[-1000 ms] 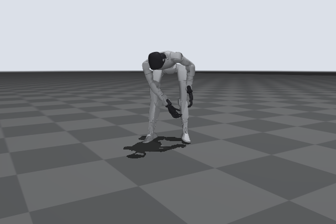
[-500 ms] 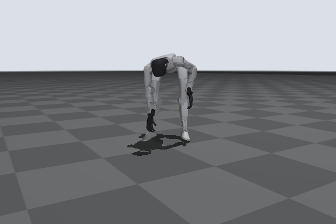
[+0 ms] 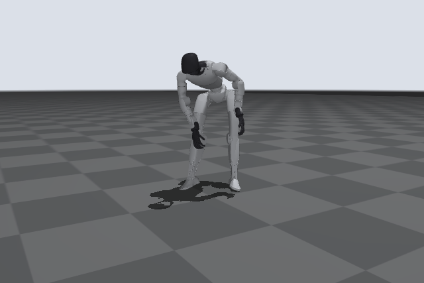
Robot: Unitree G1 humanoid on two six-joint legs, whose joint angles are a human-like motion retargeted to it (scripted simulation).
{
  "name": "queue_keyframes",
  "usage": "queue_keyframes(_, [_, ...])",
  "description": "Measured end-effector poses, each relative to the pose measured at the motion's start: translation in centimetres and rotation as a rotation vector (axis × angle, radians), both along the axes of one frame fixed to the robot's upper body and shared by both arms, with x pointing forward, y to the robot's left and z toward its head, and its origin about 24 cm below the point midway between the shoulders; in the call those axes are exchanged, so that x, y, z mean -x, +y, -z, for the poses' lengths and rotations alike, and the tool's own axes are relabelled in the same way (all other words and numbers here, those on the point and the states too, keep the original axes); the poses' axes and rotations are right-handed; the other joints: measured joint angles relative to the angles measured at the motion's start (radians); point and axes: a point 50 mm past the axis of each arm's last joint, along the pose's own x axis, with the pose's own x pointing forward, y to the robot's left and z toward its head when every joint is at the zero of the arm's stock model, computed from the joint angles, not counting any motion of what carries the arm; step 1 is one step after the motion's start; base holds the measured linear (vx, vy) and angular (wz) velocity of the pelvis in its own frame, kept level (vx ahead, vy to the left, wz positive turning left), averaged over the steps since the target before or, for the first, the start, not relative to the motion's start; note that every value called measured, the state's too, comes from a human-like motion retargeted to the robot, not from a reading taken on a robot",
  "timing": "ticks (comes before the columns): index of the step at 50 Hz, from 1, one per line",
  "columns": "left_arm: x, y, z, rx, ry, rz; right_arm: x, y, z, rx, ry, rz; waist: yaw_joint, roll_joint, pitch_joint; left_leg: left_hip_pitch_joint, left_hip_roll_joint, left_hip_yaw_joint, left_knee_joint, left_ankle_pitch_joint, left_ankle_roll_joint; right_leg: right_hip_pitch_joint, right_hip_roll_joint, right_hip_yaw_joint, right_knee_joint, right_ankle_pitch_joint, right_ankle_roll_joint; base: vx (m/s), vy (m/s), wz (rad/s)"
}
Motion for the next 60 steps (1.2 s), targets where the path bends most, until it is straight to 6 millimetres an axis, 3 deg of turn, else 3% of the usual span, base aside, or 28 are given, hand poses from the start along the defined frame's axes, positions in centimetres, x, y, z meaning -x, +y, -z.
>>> queue_keyframes(4, [0.4, 0.5, 2.1, -0.051, 0.097, -0.021, 0.6, -4.0, 3.1, 0.011, 0.094, 0.114, -0.018, -0.037, -0.004, 0.118, 0.017, 0.083, 0.075, -0.080, 0.018, 0.118, -0.013, -0.028, 0.000, -0.071, 0.000, 0.02, 0.21, -1.29])
queue_keyframes(7, [0.4, 1.4, 2.8, -0.056, 0.125, -0.036, 1.2, -5.3, 5.0, -0.004, 0.171, 0.153, -0.007, -0.087, 0.001, 0.230, 0.031, 0.172, 0.082, -0.126, 0.028, 0.214, -0.033, -0.145, 0.004, -0.136, 0.000, 0.02, 0.26, -1.81])
queue_keyframes(10, [2.1, 1.7, 5.5, -0.057, 0.239, -0.075, 3.1, -9.1, 8.1, 0.039, 0.226, 0.260, 0.018, -0.073, -0.039, 0.367, 0.044, 0.257, 0.068, -0.169, 0.053, 0.325, -0.055, -0.266, 0.050, -0.207, 0.000, 0.15, 0.21, -1.90])
queue_keyframes(13, [2.2, 2.5, 5.6, -0.058, 0.248, -0.108, 3.8, -10.0, 9.0, -0.015, 0.235, 0.315, 0.047, -0.095, -0.007, 0.515, 0.064, 0.339, 0.032, -0.185, 0.051, 0.443, -0.041, -0.296, 0.094, -0.263, 0.000, 0.11, 0.03, -1.75])
queue_keyframes(15, [2.9, 2.8, 6.4, -0.060, 0.282, -0.129, 4.9, -11.1, 10.3, -0.028, 0.250, 0.358, 0.064, -0.097, -0.030, 0.591, 0.071, 0.390, 0.006, -0.185, 0.046, 0.508, -0.027, -0.309, 0.104, -0.295, 0.000, 0.14, -0.08, -1.47])
queue_keyframes(18, [4.4, 2.8, 8.2, -0.085, 0.351, -0.140, 7.2, -12.6, 12.7, -0.035, 0.303, 0.407, 0.081, -0.097, -0.114, 0.659, 0.080, 0.460, -0.025, -0.168, 0.034, 0.564, -0.001, -0.348, 0.078, -0.318, 0.000, 0.12, -0.20, -1.21])
queue_keyframes(24, [6.2, 3.2, 10.0, -0.116, 0.430, -0.141, 10.4, -12.6, 16.4, -0.099, 0.451, 0.413, 0.064, -0.115, -0.204, 0.794, 0.108, 0.558, -0.027, -0.132, 0.025, 0.647, 0.053, -0.288, 0.037, -0.319, 0.000, 0.16, -0.28, -0.86])
queue_keyframes(28, [8.5, 4.1, 11.4, -0.105, 0.499, -0.139, 12.4, -11.7, 18.9, -0.077, 0.583, 0.369, 0.017, -0.149, -0.247, 0.892, 0.138, 0.593, 0.092, -0.158, 0.090, 0.726, 0.022, -0.198, 0.082, -0.372, 0.000, 0.36, -0.16, -0.75])
queue_keyframes(30, [9.9, 4.7, 12.2, -0.089, 0.542, -0.143, 13.5, -11.3, 19.9, -0.064, 0.638, 0.353, -0.001, -0.176, -0.265, 0.916, 0.170, 0.557, 0.220, -0.196, 0.142, 0.767, -0.004, -0.151, 0.117, -0.409, 0.000, 0.40, -0.15, -0.99])
queue_keyframes(33, [12.1, 5.7, 13.4, -0.077, 0.621, -0.163, 14.9, -11.1, 21.2, -0.080, 0.701, 0.365, -0.002, -0.196, -0.282, 0.879, 0.227, 0.349, 0.477, -0.275, 0.198, 0.831, -0.010, -0.071, 0.174, -0.469, 0.000, 0.40, -0.14, -1.35])
queue_keyframes(37, [15.0, 6.7, 15.0, -0.102, 0.737, -0.198, 16.8, -11.7, 22.6, -0.167, 0.771, 0.448, 0.042, -0.190, -0.307, 0.766, 0.203, 0.020, 0.720, -0.347, 0.197, 0.893, 0.046, 0.054, 0.227, -0.524, -0.016, 0.38, -0.19, -1.73])
queue_keyframes(40, [17.1, 7.3, 16.0, -0.122, 0.818, -0.218, 18.0, -12.6, 23.4, -0.227, 0.825, 0.522, 0.082, -0.194, -0.325, 0.717, 0.162, -0.055, 0.792, -0.369, 0.216, 0.927, 0.072, 0.144, 0.258, -0.550, -0.014, 0.38, -0.18, -1.65])
queue_keyframes(43, [18.7, 7.6, 16.7, -0.124, 0.883, -0.231, 18.6, -13.4, 23.9, -0.238, 0.875, 0.557, 0.126, -0.198, -0.331, 0.691, 0.148, -0.026, 0.769, -0.375, 0.246, 0.954, 0.098, 0.227, 0.282, -0.565, -0.001, 0.38, -0.17, -1.64])
queue_keyframes(47, [20.8, 8.2, 17.5, -0.122, 0.966, -0.254, 19.4, -14.0, 24.3, -0.196, 0.925, 0.551, 0.191, -0.184, -0.336, 0.672, 0.152, 0.005, 0.595, -0.327, 0.196, 1.002, 0.181, 0.329, 0.277, -0.563, 0.000, 0.37, -0.24, -1.70])
queue_keyframes(55, [22.0, 8.0, 18.7, -0.153, 1.068, -0.220, 20.5, -15.5, 24.6, -0.123, 0.947, 0.564, 0.258, -0.099, -0.288, 0.756, 0.114, 0.011, -0.075, -0.083, -0.004, 1.157, 0.298, 0.478, 0.252, -0.596, 0.000, 0.40, -0.02, -1.16])
queue_keyframes(60, [20.6, 8.2, 17.9, -0.155, 0.987, -0.180, 20.8, -16.0, 24.6, -0.132, 0.934, 0.582, 0.239, -0.079, -0.247, 0.702, 0.120, 0.039, -0.106, -0.187, -0.054, 1.206, 0.293, 0.522, 0.295, -0.645, 0.000, 0.44, 0.25, -0.59])
